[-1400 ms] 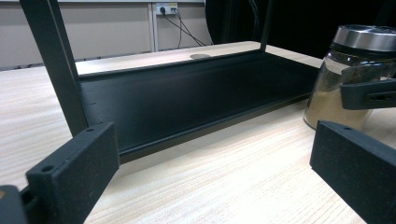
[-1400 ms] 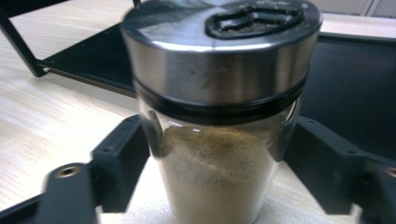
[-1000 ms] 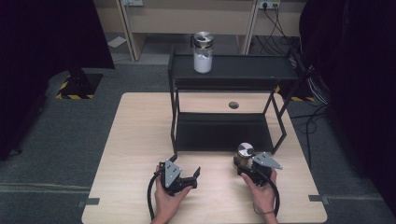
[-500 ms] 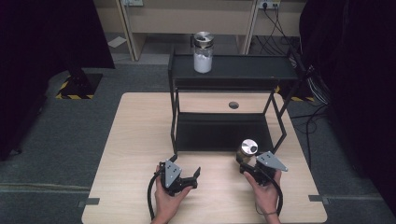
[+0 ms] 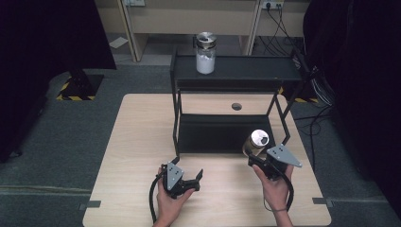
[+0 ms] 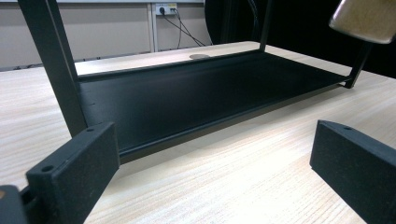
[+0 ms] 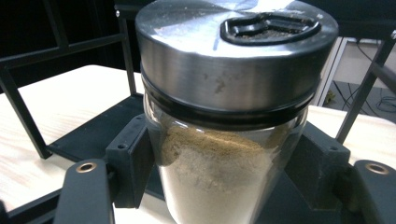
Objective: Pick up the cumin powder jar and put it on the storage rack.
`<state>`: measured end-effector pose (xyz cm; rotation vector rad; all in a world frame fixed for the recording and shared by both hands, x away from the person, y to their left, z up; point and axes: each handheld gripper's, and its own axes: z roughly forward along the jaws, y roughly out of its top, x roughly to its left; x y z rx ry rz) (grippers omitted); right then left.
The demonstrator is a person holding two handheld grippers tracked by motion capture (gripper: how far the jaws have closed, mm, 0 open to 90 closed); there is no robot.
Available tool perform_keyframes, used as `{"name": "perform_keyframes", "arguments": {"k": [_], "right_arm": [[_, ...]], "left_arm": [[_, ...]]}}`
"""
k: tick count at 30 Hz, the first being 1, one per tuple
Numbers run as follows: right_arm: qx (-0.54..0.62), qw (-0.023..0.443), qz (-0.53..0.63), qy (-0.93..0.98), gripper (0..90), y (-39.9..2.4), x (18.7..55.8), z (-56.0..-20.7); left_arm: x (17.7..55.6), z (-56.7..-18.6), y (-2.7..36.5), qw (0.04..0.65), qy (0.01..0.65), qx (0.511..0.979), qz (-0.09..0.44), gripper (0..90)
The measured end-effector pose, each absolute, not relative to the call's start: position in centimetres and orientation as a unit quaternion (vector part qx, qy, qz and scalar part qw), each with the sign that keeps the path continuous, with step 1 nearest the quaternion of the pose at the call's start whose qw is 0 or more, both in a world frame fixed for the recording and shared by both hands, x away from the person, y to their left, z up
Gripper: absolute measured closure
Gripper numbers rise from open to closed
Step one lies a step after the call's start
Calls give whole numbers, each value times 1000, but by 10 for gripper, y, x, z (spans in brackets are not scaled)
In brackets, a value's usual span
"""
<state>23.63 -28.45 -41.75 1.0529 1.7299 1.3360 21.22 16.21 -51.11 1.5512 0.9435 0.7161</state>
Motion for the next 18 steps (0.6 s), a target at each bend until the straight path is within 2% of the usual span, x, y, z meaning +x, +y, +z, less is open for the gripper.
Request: {"name": "perform_keyframes", "arguments": {"k": [18], "right_arm": [[405, 380, 531, 640, 312, -293, 241, -378]], "left_arm": [[212, -511, 162, 560, 400, 659, 303, 6]]}}
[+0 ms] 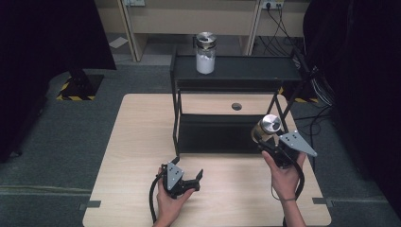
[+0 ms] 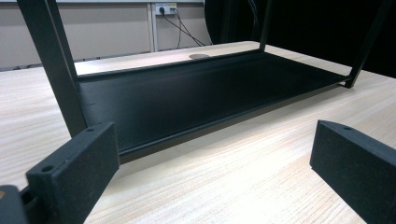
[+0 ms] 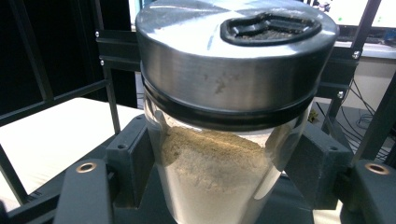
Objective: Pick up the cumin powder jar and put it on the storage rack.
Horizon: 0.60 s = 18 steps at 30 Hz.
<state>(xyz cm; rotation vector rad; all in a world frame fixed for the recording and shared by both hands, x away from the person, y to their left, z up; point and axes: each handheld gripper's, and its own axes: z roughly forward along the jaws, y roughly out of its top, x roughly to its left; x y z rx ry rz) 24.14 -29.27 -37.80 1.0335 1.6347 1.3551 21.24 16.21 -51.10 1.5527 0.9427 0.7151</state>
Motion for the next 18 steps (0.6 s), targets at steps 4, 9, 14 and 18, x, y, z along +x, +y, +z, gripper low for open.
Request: {"name": "perform_keyframes", "arguments": {"k": [4, 9, 14, 18], "right_arm": [[402, 383, 534, 638, 312, -292, 243, -372], [396, 390, 536, 635, 312, -291, 245, -359], [392, 397, 540, 630, 312, -290, 248, -347], [392, 398, 540, 629, 312, -289, 250, -343]], "left_arm": [[212, -511, 162, 560, 400, 659, 304, 6], [212, -511, 162, 560, 400, 659, 304, 6], [212, -511, 162, 560, 400, 659, 304, 6], [212, -511, 162, 560, 400, 659, 304, 6]]}}
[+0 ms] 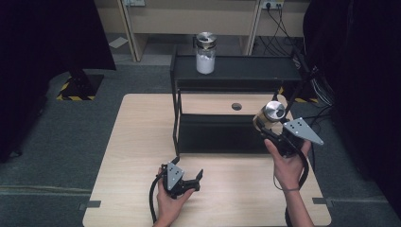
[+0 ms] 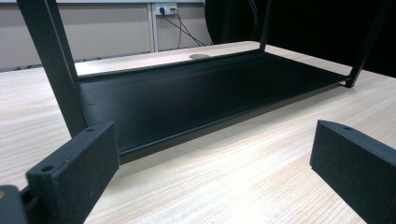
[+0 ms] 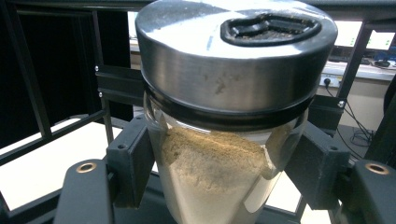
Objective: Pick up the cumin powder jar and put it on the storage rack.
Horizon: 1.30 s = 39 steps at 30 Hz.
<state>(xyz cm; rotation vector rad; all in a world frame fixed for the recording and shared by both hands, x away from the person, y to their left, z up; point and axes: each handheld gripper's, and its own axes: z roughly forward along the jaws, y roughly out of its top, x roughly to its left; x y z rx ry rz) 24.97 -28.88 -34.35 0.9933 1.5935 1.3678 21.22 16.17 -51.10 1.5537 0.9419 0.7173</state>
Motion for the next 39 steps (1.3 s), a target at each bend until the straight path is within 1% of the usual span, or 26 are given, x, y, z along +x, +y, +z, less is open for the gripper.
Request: {"name": "perform_keyframes", "arguments": {"k": [34, 39], "right_arm": [[389, 411, 551, 613, 312, -289, 259, -301], [386, 417, 552, 610, 312, -289, 261, -290]], "left_arm": [[212, -511, 162, 559, 399, 660, 305, 6], [212, -511, 162, 559, 399, 660, 305, 6]]}}
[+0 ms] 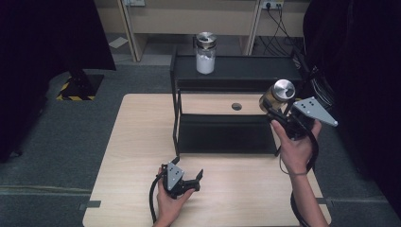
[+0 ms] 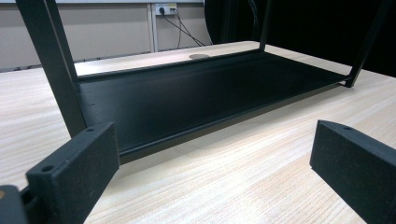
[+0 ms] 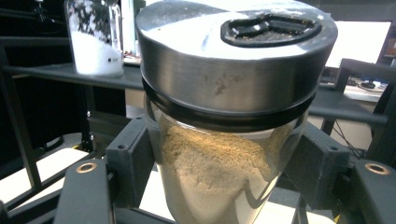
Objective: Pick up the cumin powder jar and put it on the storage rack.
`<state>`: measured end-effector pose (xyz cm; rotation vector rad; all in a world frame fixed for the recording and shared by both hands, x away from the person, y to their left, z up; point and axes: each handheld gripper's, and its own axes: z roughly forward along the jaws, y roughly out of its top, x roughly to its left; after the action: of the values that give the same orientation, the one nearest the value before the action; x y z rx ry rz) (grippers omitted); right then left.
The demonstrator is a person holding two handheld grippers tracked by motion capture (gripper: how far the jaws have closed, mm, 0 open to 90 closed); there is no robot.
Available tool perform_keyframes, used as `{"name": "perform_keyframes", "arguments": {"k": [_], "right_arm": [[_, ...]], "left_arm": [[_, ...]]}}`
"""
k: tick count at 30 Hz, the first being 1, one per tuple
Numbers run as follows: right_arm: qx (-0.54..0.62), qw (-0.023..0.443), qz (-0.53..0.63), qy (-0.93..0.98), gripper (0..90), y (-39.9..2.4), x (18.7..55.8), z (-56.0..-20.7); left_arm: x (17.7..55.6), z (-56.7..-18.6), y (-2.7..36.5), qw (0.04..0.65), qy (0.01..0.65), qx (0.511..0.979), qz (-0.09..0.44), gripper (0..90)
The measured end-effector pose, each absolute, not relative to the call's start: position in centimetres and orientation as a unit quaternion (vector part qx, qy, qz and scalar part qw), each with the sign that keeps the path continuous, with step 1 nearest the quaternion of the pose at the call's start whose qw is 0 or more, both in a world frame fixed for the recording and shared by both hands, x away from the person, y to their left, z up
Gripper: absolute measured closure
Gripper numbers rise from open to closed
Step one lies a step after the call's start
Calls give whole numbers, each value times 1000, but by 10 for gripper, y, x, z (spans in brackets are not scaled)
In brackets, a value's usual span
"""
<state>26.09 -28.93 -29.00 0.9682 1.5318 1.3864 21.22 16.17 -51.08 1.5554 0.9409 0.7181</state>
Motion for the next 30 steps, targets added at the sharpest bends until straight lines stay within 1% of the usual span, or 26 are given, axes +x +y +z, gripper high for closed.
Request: {"name": "perform_keyframes", "arguments": {"k": [8, 30], "right_arm": [[385, 422, 557, 602, 312, -289, 265, -275], [382, 432, 556, 599, 312, -288, 267, -260]], "left_arm": [[212, -511, 162, 559, 399, 660, 304, 7], [212, -511, 161, 558, 399, 660, 305, 7]]}}
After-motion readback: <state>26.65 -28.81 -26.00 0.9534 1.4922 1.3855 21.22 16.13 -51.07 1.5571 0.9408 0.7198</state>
